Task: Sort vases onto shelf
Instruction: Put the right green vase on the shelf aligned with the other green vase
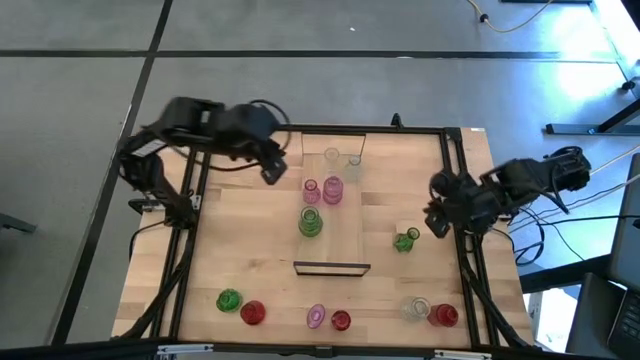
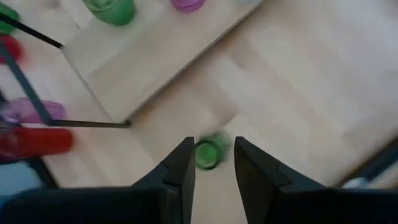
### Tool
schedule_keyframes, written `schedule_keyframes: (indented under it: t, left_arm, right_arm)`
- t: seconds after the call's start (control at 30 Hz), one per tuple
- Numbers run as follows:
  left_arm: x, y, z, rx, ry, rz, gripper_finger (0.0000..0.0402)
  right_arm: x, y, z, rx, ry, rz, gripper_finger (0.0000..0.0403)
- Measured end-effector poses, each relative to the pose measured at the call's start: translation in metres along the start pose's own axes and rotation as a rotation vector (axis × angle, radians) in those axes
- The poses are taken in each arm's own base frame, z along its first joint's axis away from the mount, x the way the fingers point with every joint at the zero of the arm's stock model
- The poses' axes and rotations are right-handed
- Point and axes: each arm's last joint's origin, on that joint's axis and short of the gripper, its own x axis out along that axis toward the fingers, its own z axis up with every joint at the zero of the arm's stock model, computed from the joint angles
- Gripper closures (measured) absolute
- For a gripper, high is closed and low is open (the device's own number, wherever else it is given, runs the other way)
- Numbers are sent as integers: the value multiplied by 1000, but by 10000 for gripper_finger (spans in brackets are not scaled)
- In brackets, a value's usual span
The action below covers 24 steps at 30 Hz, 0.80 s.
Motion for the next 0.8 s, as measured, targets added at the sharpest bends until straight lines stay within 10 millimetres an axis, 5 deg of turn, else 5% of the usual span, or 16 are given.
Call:
schedule_keyframes:
  t: [0.2, 0.4, 0.8]
  left_arm:
    - [-14, 6, -4, 18, -22, -12, 293]
    - [-12, 5, -3, 35, -18, -8, 293]
    - [-11, 4, -3, 57, -20, 1, 293]
  right_arm:
    - [39, 0, -22, 121, 79, 202, 306]
    - [76, -3, -38, 217, 199, 113, 306]
    - [87, -9, -42, 243, 167, -42, 306]
